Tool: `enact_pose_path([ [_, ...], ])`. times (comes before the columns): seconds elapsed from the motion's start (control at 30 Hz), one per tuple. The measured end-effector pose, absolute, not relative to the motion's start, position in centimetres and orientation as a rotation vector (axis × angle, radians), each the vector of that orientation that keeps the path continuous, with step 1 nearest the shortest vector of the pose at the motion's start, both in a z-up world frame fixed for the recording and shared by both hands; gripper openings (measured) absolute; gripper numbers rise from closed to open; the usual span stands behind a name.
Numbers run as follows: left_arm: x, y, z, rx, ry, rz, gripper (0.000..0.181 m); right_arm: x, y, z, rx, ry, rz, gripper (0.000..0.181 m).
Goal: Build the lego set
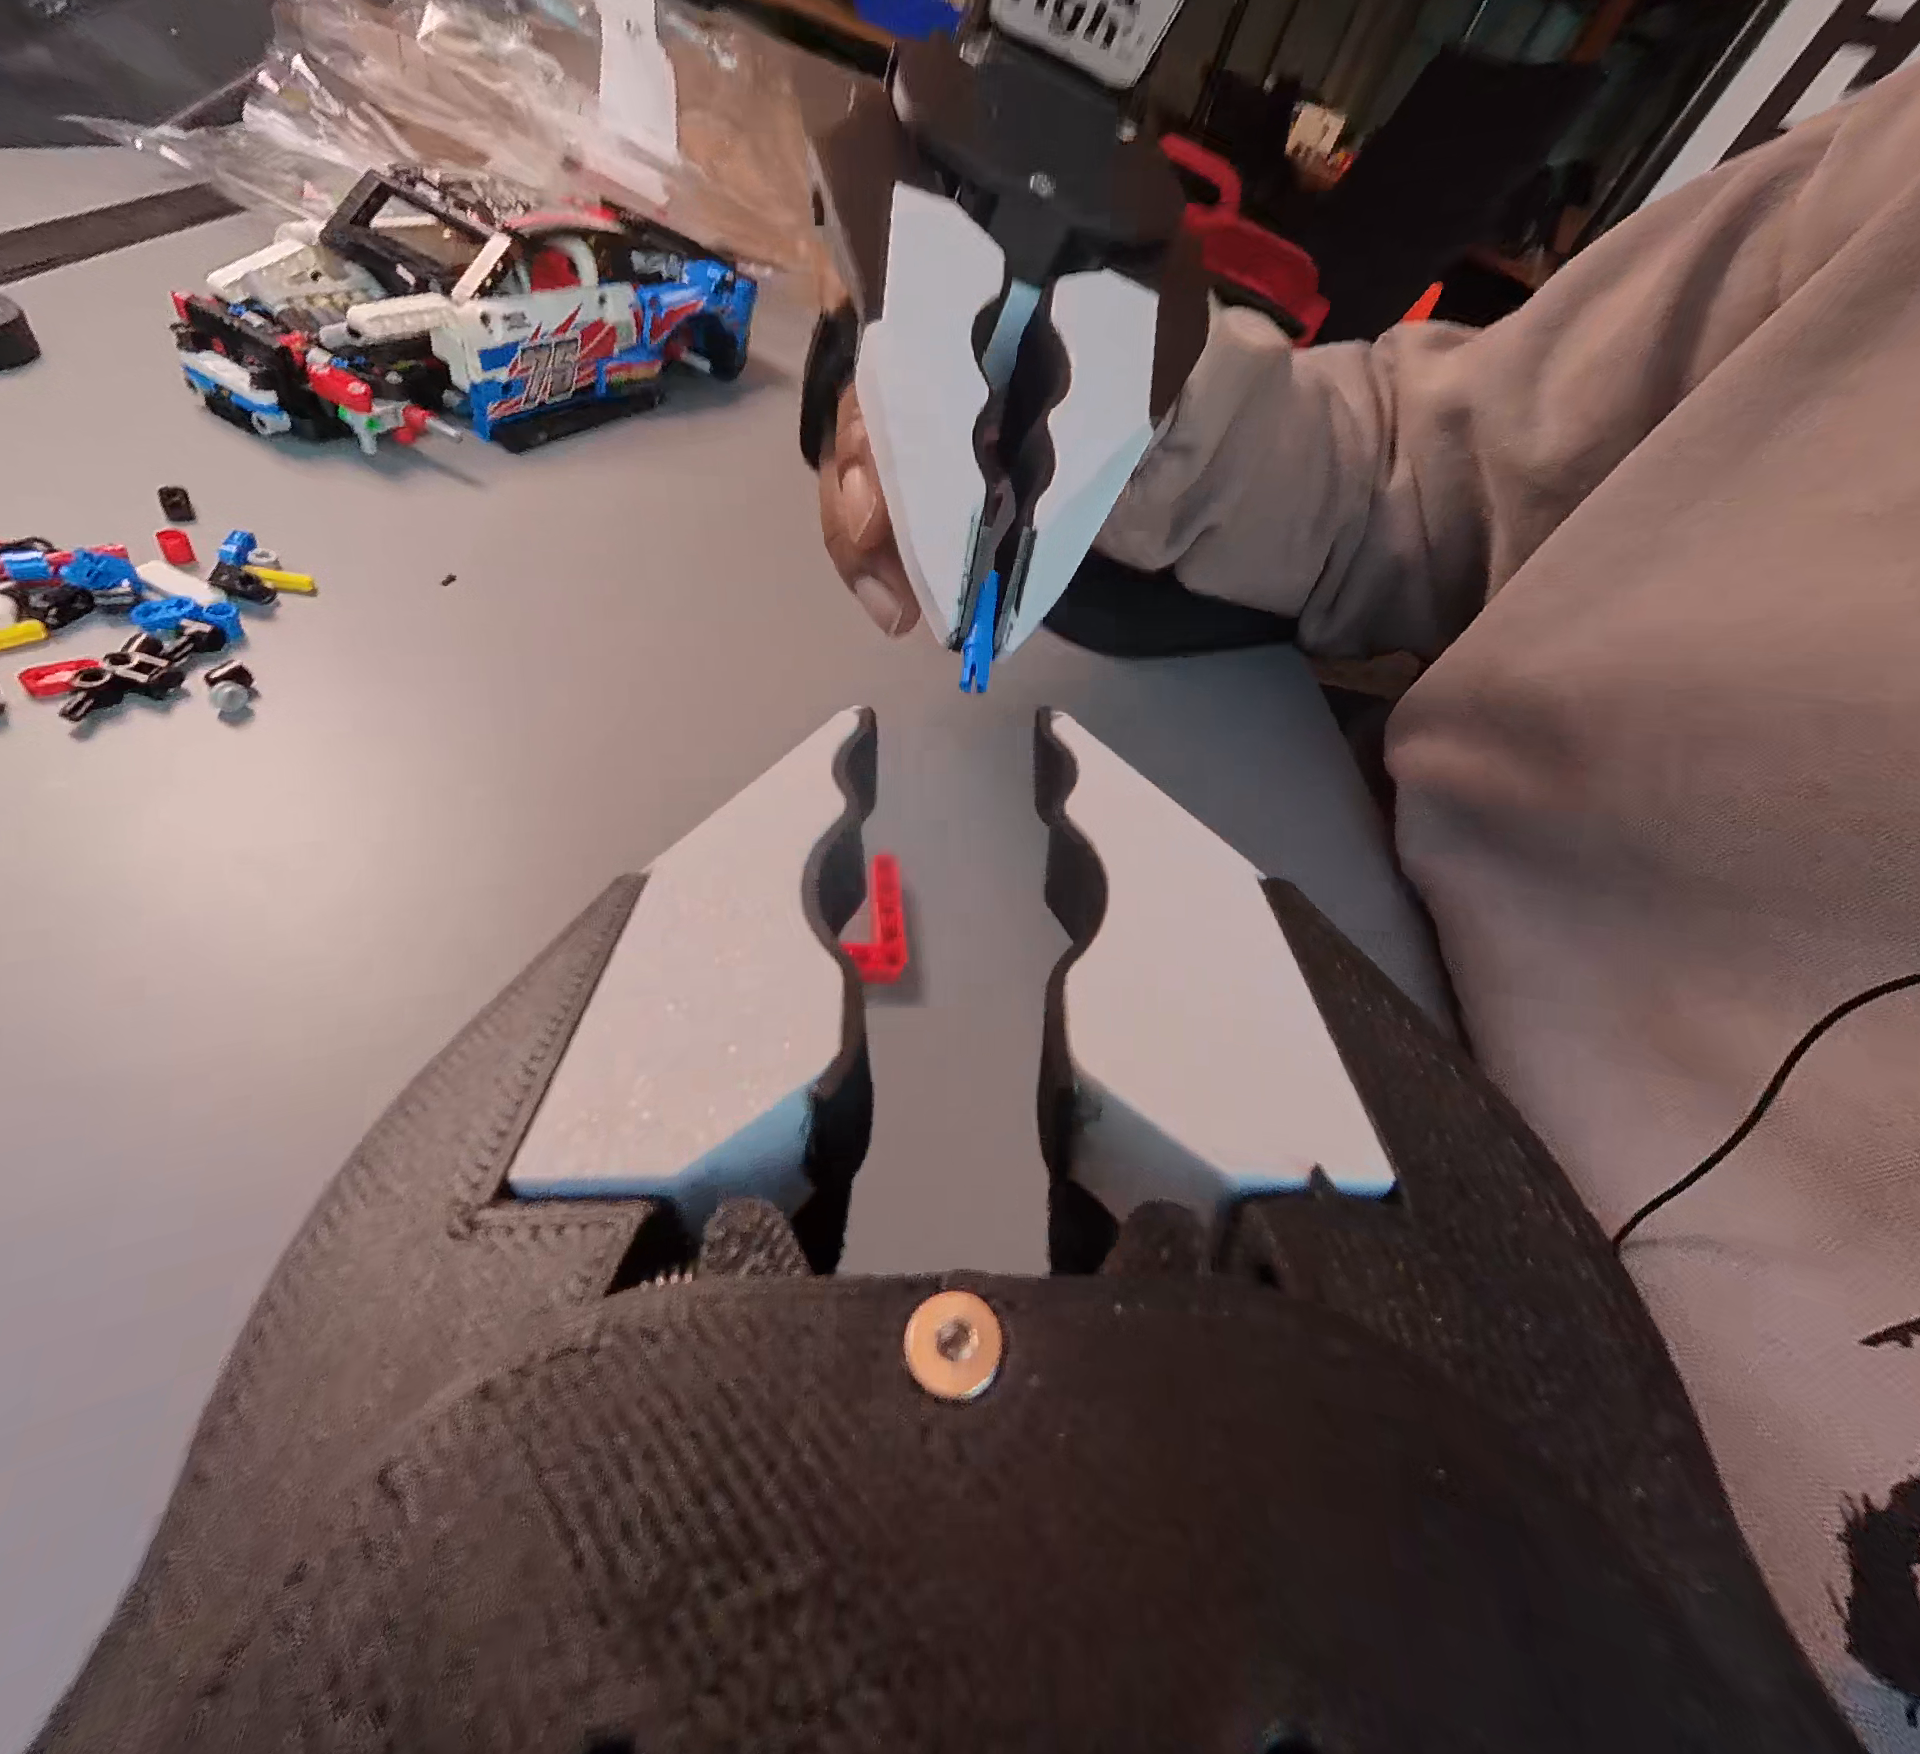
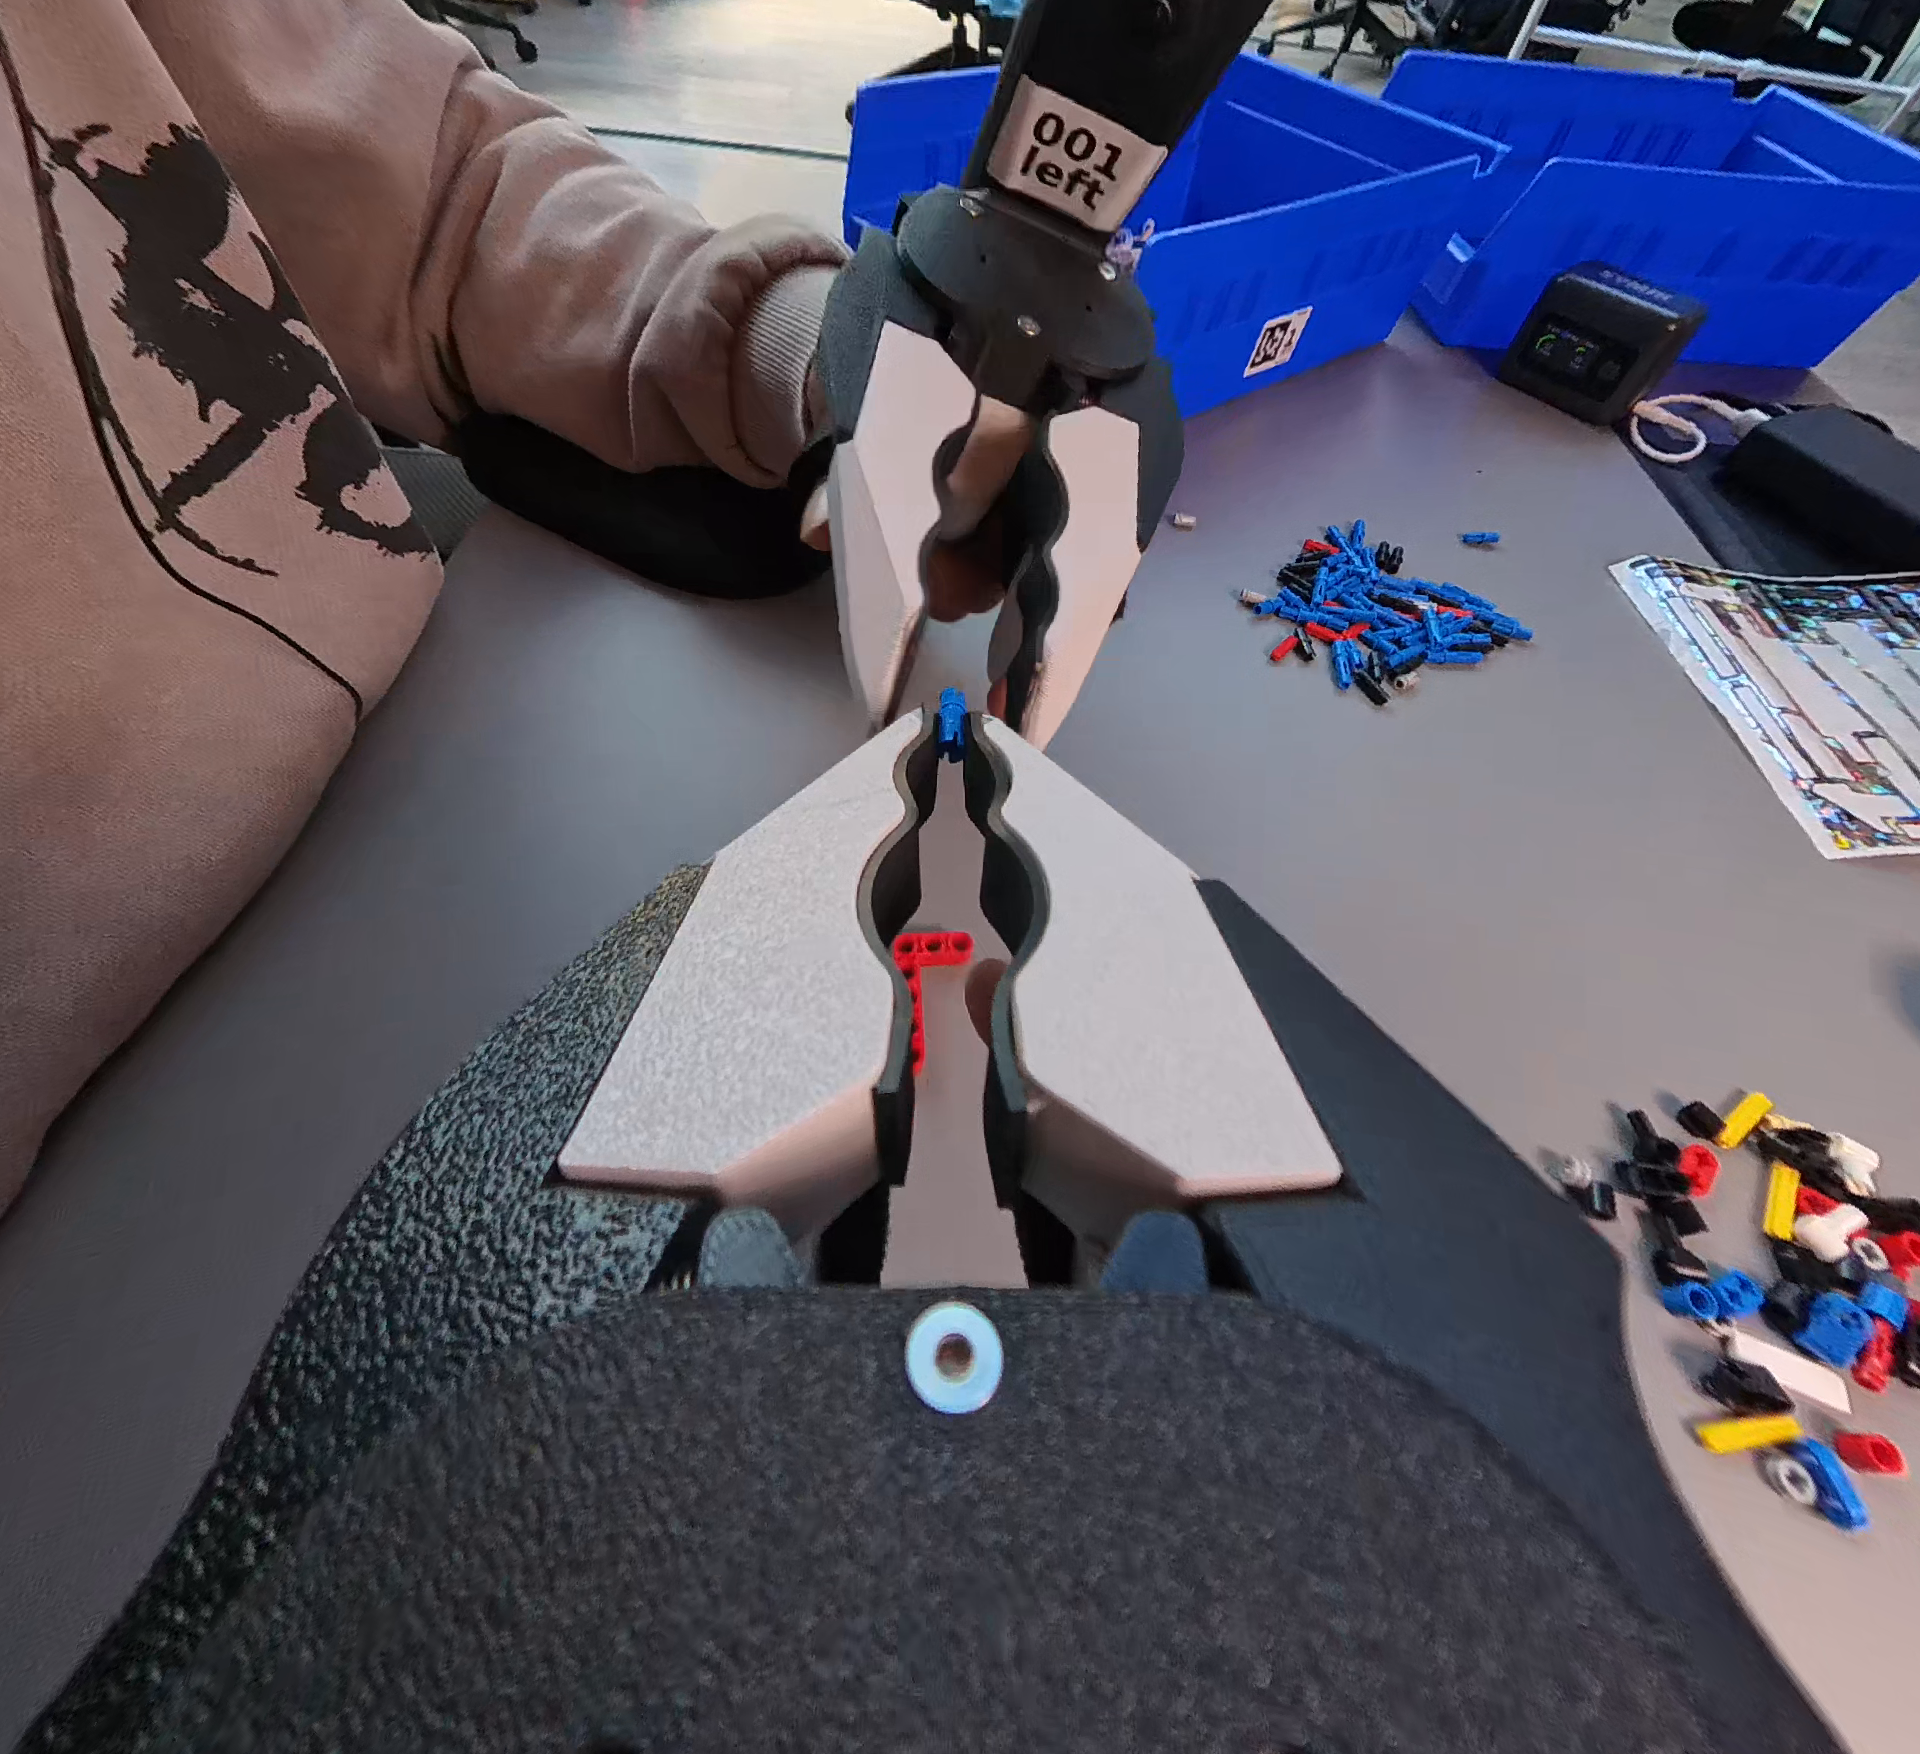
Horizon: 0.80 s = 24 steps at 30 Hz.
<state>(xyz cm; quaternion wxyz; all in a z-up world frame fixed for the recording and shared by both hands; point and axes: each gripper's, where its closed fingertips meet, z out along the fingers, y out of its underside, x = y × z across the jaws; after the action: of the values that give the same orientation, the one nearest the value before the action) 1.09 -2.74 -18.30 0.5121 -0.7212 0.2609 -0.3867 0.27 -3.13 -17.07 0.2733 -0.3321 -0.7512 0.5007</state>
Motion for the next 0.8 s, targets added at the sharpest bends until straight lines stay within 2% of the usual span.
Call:
enact_pose_path([
  [0.13, -0.1, -2.3, -22.8, -1.962, 0.747, -0.671, 0.052, 1.0, -1.1, -19.4, -0.996, -2.144, 1.161, 0.003],
  [0.27, 0.1, -2.4, -25.9, -2.079, 0.864, -0.508, 0.057, 2.5, -0.6, -21.5, -1.062, -2.293, 1.031, 0.002],
  [0.8, 1.3, -2.4, -27.8, -2.095, 0.981, -0.360, 0.034, 1.9, -3.0, -25.9, -1.077, -2.641, 0.689, 0.003],
])
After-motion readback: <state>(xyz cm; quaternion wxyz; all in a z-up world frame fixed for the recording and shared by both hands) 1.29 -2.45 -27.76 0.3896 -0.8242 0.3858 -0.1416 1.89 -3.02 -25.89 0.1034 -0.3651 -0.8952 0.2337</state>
